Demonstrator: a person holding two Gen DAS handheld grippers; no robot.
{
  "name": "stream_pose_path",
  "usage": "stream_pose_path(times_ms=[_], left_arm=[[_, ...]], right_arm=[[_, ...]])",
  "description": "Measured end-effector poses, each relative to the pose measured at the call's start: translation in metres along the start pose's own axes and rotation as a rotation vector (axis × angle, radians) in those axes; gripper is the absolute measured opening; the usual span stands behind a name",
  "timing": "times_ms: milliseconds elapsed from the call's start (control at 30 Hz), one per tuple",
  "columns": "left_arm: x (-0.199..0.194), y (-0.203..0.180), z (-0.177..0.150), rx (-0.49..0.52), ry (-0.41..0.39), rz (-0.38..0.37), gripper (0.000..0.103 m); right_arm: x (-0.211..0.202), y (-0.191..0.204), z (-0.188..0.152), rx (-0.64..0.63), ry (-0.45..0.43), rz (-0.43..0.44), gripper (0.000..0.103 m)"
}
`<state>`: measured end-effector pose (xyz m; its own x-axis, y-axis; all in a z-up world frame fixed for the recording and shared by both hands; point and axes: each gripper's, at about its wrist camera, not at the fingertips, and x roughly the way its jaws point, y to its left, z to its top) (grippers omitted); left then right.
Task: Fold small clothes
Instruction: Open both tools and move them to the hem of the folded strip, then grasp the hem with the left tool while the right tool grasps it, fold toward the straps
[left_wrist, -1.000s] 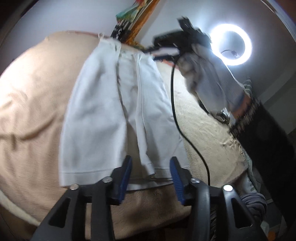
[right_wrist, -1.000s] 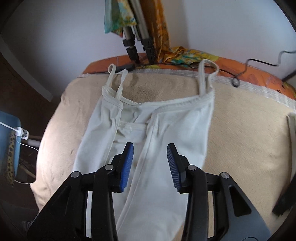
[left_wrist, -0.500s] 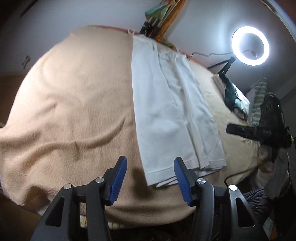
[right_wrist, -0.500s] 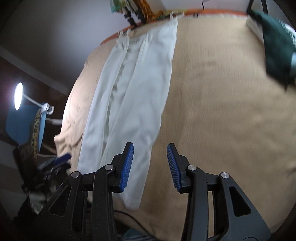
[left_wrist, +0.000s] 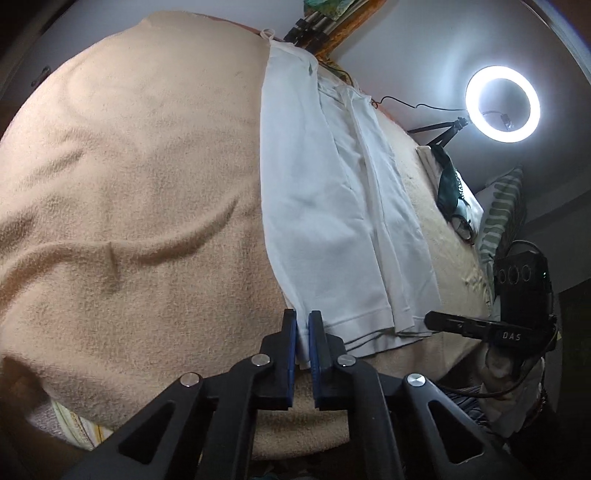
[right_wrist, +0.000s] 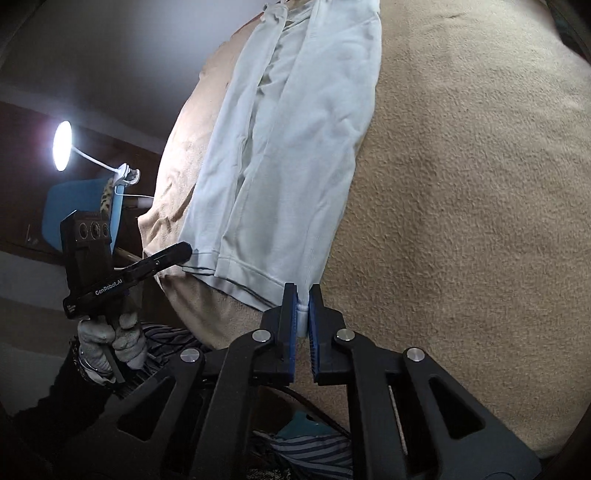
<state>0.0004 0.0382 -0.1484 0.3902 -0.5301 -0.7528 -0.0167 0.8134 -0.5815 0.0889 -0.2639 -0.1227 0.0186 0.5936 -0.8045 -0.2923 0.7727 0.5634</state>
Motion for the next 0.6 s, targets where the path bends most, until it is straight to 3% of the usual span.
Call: stream_pose_path(times_ms=[133,233,433,600], left_arm=[[-0.013,-0.01,-0.002,0.04,-0.037,-0.012,0.001],[-0.008,-0.011,-0.005,0.057,-0.029,-0.001,0.001],[-0.002,-0.002,-0.008,0.006,-0.015,-0.021,0.001],[-0.013,-0.008,0.0,-0.001,-0.035,-0.058,0.001]], right_arm=[[-0.017,-0.001,-0.006,0.008,-0.033,0.064,0.006],[-0.014,-0.006,-0.01,0.012,-0.024,0.043,0.006],[-0.006,-0.014,-0.007,0.053,-0.005,0.059,0.006],[-0.016,-0.018,-0.003,0.09,-0.023,0.135,0.006]])
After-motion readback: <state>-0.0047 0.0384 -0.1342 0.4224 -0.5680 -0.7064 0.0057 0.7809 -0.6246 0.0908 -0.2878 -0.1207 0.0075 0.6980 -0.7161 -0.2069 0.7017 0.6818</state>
